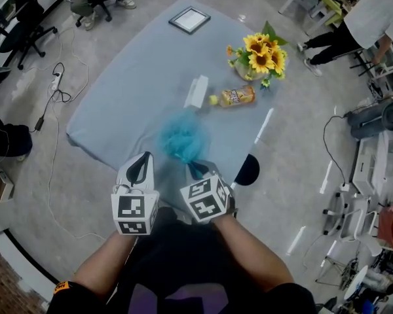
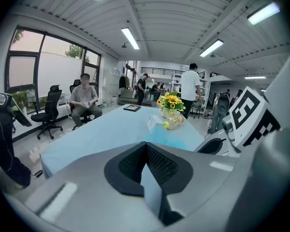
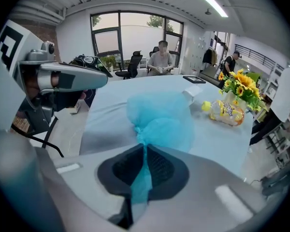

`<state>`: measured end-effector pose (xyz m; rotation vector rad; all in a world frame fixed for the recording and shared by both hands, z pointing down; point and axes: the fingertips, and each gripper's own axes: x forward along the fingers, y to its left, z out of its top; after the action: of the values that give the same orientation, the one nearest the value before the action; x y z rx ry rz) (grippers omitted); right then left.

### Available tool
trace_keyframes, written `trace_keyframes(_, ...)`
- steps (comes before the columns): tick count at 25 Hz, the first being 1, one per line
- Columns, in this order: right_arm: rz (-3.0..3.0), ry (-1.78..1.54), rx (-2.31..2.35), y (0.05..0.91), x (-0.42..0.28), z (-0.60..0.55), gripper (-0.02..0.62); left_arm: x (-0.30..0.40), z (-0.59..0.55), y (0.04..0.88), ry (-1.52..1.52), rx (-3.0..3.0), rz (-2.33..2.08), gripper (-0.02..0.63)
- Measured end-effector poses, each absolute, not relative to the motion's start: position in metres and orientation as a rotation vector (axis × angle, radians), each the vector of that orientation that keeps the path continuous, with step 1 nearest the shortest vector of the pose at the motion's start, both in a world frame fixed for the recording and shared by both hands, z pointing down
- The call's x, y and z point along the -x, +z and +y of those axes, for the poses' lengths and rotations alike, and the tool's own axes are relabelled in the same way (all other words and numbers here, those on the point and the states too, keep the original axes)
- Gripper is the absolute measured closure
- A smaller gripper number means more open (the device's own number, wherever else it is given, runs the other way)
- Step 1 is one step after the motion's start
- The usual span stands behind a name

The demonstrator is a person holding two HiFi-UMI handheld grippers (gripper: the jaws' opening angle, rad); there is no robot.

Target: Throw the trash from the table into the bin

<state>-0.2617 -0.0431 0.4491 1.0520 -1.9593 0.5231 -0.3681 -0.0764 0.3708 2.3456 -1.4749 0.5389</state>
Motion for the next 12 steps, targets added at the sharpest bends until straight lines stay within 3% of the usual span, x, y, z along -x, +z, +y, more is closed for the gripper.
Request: trace_keyframes(12,-2.059,0.496,-1.188,0.392,0.25,-0.029,0.577,0.345,-0.068,0.357,0.53,-2.413,-1.423,0.598)
